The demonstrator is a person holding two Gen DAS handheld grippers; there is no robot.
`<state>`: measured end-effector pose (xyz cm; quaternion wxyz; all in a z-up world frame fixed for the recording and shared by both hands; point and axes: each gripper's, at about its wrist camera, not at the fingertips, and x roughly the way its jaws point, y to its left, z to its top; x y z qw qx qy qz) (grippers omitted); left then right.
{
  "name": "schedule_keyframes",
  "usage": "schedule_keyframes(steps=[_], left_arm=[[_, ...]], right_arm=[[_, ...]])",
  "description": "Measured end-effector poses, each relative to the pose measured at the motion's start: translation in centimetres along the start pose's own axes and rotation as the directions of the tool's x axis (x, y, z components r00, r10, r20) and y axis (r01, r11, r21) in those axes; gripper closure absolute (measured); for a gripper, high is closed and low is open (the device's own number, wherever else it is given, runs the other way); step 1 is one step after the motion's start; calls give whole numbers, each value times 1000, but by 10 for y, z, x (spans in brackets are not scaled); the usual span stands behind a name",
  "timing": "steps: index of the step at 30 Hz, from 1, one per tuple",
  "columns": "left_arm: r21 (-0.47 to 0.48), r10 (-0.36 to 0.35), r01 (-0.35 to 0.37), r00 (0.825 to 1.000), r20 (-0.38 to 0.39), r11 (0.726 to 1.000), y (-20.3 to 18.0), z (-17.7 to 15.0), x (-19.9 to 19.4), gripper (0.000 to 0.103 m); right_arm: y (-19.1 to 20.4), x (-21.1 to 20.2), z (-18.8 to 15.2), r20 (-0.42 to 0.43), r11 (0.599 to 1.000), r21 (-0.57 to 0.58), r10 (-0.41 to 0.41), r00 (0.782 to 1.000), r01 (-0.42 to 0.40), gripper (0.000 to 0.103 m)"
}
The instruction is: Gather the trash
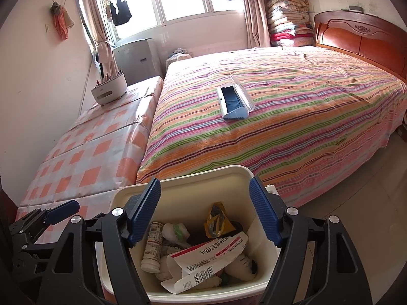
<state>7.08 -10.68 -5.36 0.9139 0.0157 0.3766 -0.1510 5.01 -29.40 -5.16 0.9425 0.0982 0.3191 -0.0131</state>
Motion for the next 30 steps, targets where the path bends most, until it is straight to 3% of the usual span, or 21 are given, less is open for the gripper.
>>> schedule_keyframes(steps=[11, 30], left_arm=[[-34, 36, -35, 999, 26, 999, 14, 2, -19, 27], [-32, 65, -65, 998, 11, 997, 23, -3, -18, 27]], right_arm=[[20, -14, -9, 25, 997, -66, -28, 999, 29, 27], [22, -9, -9, 8, 997, -68, -29, 1000, 29, 27]])
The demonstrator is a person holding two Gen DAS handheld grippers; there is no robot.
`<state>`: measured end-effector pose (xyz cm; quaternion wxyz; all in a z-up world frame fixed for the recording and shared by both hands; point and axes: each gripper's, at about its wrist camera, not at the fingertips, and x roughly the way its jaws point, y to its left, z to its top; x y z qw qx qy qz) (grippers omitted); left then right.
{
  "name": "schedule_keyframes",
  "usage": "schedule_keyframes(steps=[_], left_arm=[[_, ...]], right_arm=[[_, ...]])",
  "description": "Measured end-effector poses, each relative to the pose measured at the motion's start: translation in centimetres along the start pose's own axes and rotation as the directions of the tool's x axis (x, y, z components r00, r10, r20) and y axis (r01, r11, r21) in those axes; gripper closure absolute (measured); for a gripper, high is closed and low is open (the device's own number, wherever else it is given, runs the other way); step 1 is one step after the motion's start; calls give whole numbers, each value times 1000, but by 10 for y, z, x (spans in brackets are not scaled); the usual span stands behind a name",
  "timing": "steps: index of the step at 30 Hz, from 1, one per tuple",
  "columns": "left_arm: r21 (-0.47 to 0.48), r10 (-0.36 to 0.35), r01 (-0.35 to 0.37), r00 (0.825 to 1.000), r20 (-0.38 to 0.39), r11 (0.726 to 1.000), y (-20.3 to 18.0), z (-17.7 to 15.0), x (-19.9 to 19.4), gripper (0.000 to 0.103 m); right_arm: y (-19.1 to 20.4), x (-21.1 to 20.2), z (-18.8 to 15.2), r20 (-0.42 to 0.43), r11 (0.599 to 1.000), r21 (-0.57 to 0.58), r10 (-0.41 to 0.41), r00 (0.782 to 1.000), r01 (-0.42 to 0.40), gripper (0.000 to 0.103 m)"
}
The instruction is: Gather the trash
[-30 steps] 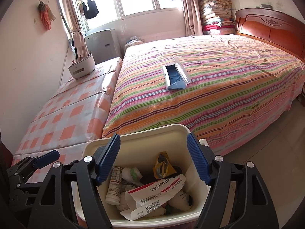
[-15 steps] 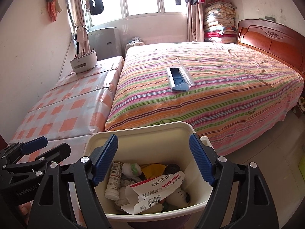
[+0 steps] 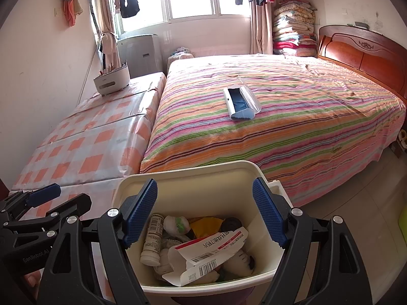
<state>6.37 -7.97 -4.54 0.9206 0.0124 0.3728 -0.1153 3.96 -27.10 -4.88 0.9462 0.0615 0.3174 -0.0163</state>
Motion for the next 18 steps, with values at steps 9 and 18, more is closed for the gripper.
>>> schedule_keyframes(steps=[9, 18], left_arm=[[-2, 7, -7, 1000, -5, 1000, 2, 0, 0, 27], [-13, 46, -46, 999, 8, 999, 6, 1, -3, 27]], right_arm=[[1, 2, -1, -7, 1000, -2, 2, 1000, -2, 27], [1, 5, -2, -13, 1000, -2, 1, 1000, -2, 27]])
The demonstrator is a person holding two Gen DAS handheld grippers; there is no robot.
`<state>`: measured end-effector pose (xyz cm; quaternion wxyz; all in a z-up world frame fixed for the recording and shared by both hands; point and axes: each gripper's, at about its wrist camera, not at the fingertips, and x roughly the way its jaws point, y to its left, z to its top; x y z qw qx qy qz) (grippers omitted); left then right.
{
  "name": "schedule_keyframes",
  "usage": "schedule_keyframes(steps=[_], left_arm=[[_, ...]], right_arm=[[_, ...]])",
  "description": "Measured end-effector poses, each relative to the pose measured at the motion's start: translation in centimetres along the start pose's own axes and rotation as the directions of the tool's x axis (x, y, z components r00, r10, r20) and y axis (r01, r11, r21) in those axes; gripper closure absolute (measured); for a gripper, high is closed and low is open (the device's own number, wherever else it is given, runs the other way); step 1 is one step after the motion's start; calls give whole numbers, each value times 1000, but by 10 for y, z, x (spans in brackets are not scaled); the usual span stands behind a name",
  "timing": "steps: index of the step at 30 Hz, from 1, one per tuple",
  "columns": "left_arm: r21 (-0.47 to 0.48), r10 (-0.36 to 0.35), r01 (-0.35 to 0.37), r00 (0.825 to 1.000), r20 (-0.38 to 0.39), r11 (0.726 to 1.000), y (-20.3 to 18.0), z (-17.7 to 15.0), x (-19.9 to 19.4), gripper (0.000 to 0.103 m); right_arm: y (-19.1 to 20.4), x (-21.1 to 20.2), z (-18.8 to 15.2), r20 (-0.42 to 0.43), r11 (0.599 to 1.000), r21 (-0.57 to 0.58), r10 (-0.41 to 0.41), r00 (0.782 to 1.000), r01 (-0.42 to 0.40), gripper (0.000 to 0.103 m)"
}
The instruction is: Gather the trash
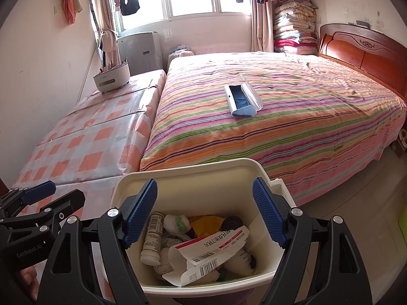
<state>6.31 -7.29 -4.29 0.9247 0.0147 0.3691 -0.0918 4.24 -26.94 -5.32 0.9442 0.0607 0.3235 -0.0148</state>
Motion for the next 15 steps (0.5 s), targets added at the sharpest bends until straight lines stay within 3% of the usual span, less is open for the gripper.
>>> schedule_keyframes(steps=[4, 15], left_arm=[[-23, 33, -32, 999, 13, 999, 6, 0, -2, 27], [-18, 22, -23, 1000, -19, 1000, 7, -7, 0, 27]], right_arm=[[0, 0, 0, -1, 1000, 1, 1, 1000, -1, 27], [0, 2, -2, -5, 1000, -2, 3, 1000, -3, 27]])
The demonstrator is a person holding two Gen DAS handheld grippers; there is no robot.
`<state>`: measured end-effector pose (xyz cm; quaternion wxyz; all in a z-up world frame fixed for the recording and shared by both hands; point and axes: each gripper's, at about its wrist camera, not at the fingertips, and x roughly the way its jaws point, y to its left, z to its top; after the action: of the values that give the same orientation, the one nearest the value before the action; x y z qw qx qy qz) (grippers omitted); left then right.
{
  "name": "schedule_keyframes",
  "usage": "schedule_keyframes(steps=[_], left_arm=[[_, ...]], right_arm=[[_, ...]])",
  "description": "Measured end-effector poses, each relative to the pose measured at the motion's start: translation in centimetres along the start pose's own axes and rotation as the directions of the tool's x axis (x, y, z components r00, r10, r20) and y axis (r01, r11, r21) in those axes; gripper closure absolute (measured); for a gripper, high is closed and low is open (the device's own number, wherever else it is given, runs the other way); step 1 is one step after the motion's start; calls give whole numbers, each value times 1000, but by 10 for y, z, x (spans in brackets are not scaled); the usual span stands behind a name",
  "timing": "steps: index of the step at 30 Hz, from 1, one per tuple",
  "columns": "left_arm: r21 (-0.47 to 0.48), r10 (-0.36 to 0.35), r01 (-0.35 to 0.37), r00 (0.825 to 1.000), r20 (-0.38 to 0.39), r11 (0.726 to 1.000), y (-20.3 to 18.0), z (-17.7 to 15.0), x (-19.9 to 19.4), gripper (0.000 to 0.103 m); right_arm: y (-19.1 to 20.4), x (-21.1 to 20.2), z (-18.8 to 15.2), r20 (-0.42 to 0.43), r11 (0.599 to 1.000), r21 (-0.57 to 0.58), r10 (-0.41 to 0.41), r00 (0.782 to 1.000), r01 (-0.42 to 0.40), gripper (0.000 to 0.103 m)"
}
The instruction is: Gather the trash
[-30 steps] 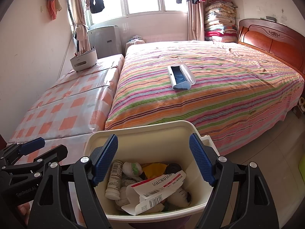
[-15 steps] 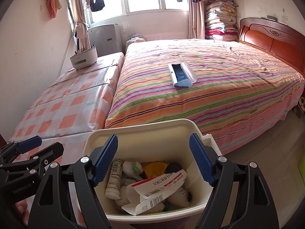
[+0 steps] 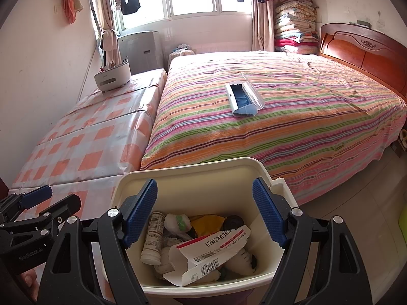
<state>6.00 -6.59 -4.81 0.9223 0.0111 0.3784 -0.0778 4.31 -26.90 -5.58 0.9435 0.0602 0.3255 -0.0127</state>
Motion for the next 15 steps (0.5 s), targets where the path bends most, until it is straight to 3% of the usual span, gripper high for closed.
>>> schedule_keyframes(steps=[15], left_arm=[[-6, -8, 8, 1000, -14, 1000, 1, -1, 2, 27]], right_arm=[[0, 0, 0, 0, 1000, -4, -2, 1000, 2, 27]])
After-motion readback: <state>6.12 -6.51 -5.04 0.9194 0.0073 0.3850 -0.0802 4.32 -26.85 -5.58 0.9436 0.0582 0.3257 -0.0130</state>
